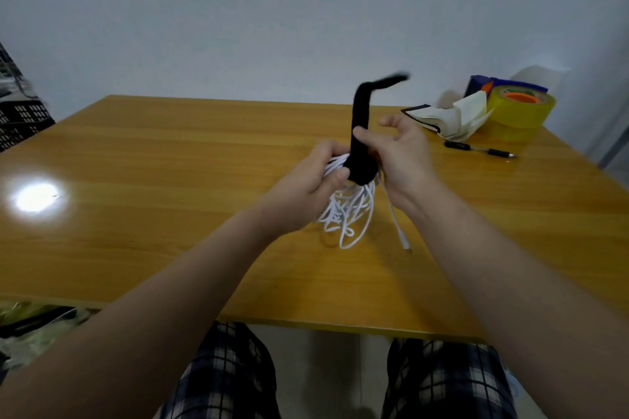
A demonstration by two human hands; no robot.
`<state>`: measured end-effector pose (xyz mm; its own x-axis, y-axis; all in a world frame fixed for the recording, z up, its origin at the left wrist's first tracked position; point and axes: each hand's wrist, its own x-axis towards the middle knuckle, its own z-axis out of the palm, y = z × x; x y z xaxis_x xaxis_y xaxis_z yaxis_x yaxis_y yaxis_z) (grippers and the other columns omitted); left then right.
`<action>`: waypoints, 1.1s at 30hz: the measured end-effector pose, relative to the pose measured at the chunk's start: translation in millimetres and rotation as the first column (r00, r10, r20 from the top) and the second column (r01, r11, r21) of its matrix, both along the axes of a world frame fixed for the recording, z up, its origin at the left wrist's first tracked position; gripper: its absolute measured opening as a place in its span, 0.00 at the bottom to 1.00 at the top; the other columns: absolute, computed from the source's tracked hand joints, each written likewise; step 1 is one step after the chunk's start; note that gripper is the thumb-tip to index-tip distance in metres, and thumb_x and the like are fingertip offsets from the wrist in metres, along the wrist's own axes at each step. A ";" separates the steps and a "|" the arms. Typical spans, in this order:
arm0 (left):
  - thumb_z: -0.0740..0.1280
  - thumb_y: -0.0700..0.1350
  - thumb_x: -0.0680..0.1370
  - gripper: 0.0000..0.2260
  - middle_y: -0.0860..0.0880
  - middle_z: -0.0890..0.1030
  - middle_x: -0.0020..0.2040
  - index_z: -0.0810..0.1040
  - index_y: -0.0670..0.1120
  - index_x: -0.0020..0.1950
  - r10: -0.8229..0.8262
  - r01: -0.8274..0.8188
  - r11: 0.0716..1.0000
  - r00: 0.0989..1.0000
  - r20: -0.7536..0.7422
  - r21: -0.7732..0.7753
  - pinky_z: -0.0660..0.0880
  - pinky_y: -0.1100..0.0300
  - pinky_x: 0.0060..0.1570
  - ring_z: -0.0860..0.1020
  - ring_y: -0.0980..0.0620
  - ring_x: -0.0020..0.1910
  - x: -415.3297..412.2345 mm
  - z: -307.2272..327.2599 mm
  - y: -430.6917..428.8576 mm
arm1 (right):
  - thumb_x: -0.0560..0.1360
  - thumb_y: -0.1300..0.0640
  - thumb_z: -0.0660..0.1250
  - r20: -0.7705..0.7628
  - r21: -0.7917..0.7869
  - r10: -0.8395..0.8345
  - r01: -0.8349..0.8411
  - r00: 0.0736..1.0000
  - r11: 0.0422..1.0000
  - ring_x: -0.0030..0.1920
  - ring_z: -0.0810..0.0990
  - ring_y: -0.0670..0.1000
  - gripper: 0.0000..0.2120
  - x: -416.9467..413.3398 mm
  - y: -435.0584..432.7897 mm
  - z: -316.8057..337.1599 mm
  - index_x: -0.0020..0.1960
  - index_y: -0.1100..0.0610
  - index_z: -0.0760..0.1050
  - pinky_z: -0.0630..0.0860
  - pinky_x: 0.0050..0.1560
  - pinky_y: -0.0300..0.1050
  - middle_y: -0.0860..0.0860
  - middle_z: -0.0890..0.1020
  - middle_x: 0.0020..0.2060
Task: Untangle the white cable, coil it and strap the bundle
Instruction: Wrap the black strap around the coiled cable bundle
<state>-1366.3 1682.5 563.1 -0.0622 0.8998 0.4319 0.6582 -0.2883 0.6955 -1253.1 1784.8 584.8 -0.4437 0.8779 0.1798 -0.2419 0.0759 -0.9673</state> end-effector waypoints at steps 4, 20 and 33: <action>0.64 0.46 0.77 0.16 0.52 0.79 0.52 0.62 0.53 0.61 -0.004 0.003 1.000 0.993 0.118 0.008 0.75 0.59 0.52 0.79 0.54 0.51 -3.5 -5.5 -4.7 | 0.71 0.64 0.70 0.104 -0.013 0.106 -0.106 0.989 0.994 0.34 0.78 0.54 0.08 -0.2 0.8 -8.2 0.43 0.53 0.73 0.72 0.31 0.43 0.57 0.80 0.36; 0.68 0.46 0.76 0.10 0.52 0.74 0.50 0.72 0.57 0.54 0.241 -0.249 0.968 0.959 0.146 0.039 0.76 0.57 0.45 0.76 0.54 0.45 -14.1 -13.7 0.2 | 0.72 0.64 0.70 0.465 0.240 0.267 -0.410 0.844 0.880 0.51 0.81 0.48 0.14 12.5 -8.6 -21.1 0.57 0.59 0.74 0.78 0.54 0.47 0.54 0.80 0.50; 0.58 0.46 0.82 0.07 0.48 0.78 0.38 0.63 0.54 0.58 0.158 -0.106 0.971 0.956 0.247 -0.214 0.71 0.59 0.37 0.75 0.59 0.31 -14.6 -12.3 -3.9 | 0.71 0.69 0.66 0.454 0.285 0.218 -0.372 0.864 0.883 0.36 0.79 0.54 0.22 10.9 -19.1 -11.5 0.60 0.53 0.68 0.76 0.35 0.48 0.54 0.79 0.42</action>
